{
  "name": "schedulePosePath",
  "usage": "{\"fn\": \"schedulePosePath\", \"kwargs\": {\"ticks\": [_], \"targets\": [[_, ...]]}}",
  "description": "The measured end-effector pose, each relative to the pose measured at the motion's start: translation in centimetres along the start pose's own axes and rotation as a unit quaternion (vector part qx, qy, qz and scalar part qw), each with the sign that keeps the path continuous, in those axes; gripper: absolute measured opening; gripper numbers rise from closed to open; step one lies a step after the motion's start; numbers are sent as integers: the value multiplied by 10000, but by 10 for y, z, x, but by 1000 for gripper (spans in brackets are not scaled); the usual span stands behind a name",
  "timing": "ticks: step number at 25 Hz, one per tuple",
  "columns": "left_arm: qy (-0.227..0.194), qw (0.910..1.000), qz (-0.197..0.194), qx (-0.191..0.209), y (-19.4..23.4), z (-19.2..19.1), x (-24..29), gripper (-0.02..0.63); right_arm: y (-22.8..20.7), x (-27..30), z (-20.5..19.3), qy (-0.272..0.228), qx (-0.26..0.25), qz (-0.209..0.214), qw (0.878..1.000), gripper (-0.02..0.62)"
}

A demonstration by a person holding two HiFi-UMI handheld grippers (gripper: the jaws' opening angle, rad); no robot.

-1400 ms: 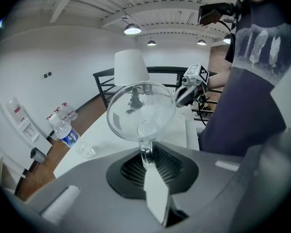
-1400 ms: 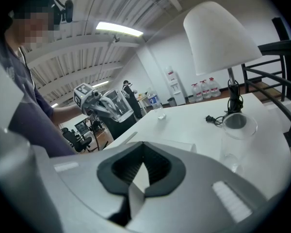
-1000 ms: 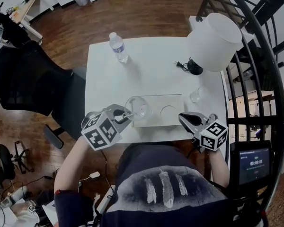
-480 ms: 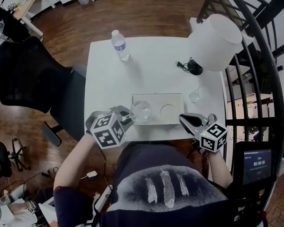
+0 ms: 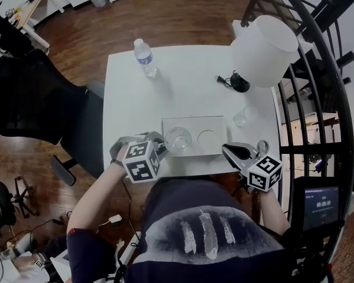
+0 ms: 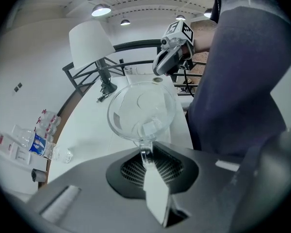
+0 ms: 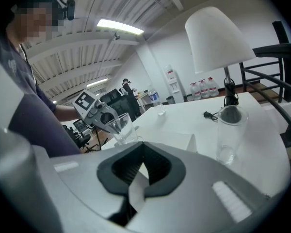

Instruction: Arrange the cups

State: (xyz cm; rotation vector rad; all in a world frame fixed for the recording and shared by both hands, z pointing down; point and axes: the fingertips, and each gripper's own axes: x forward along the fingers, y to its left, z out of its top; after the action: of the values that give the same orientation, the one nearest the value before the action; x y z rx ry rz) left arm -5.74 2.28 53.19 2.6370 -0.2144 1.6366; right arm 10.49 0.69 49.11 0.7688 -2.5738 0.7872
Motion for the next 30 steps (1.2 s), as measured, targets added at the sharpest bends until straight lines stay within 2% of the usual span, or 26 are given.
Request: {"fn": "schedulePosePath", "kwargs": {"ticks": [9,13,19,25,28,30], "targets": [[169,9994,133,258,0,-3,2,44,-1,0,-2,49,11,-30,10000,3],[233,9981,265,514,0,-2,2,48,1,4,-3,100,-35,24,9999,3],[205,9973,368,601,2,-2,4,52,-1,8,-2,140,-91,85,9998,3],[38,9985,446,330,5,-4,6,66,0,11,-4,187,-91,141,9997,3],[-46,9990,414,159,7,-6,8,117,-4,12,-3,213,-82,146,9996,3],[-261,9988,407,-122,12,-6,2,146,-8,14,-2,223,-75,132,9996,3]]}}
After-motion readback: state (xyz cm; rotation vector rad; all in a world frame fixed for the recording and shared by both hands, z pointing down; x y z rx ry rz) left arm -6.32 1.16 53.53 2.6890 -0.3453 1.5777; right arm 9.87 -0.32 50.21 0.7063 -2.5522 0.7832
